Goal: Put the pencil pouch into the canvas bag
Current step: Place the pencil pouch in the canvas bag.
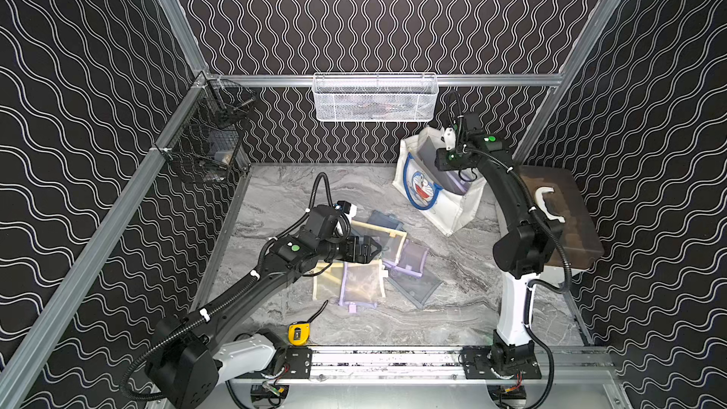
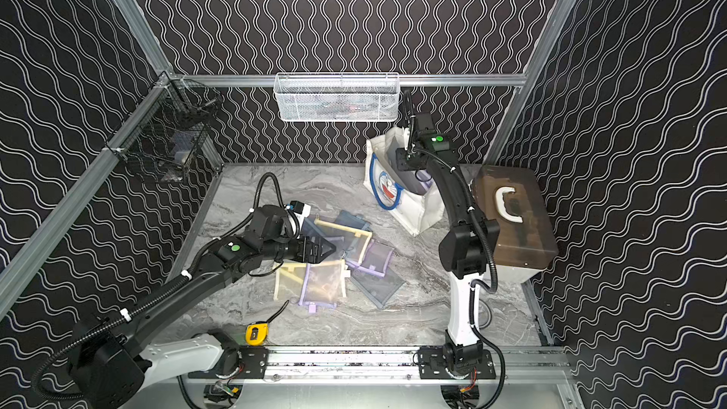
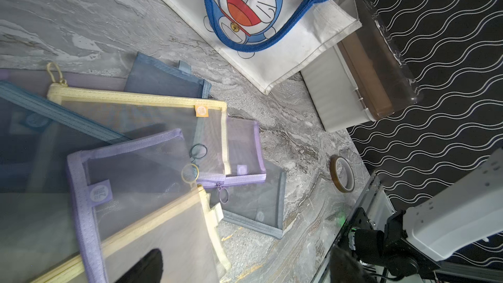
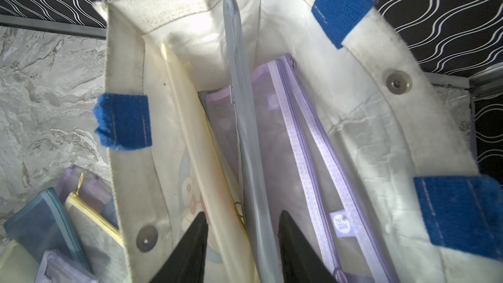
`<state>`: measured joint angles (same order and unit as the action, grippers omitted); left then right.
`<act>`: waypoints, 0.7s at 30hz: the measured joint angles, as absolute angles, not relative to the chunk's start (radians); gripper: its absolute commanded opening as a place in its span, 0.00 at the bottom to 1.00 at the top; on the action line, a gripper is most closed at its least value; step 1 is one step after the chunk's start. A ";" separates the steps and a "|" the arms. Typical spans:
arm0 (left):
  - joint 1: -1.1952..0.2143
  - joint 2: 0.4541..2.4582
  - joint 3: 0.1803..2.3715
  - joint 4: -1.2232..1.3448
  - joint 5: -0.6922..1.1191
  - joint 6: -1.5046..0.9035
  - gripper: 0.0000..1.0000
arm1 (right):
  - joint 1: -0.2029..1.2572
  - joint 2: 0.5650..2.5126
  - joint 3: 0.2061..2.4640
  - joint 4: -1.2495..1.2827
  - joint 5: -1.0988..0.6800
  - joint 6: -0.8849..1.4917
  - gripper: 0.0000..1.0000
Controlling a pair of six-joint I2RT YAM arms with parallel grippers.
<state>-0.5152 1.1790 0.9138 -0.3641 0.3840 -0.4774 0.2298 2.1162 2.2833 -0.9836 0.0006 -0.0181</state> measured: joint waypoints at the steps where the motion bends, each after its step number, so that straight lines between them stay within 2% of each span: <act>1: -0.515 1.179 0.913 -0.364 0.378 -0.478 0.99 | 0.230 2.116 2.276 -0.984 -0.002 -0.017 0.44; 4: -0.515 1.179 0.910 -0.368 0.366 -0.482 0.99 | 0.230 2.131 2.267 -0.983 -0.006 -0.012 0.41; 6: -0.515 1.176 0.910 -0.368 0.365 -0.498 0.99 | 0.229 2.143 2.257 -0.981 -0.005 -0.011 0.21; 8: -0.515 1.171 0.911 -0.374 0.362 -0.498 0.98 | 0.226 2.162 2.257 -0.976 -0.006 -0.009 0.09; 10: -0.515 1.164 0.911 -0.382 0.358 -0.498 0.98 | 0.216 2.188 2.269 -0.970 -0.009 -0.007 0.02; 11: -0.515 1.160 0.911 -0.385 0.353 -0.498 0.98 | 0.212 2.200 2.275 -0.966 -0.009 -0.004 0.00; 21: -0.515 1.150 0.911 -0.413 0.334 -0.498 0.98 | 0.194 2.304 2.316 -0.951 -0.035 0.007 0.00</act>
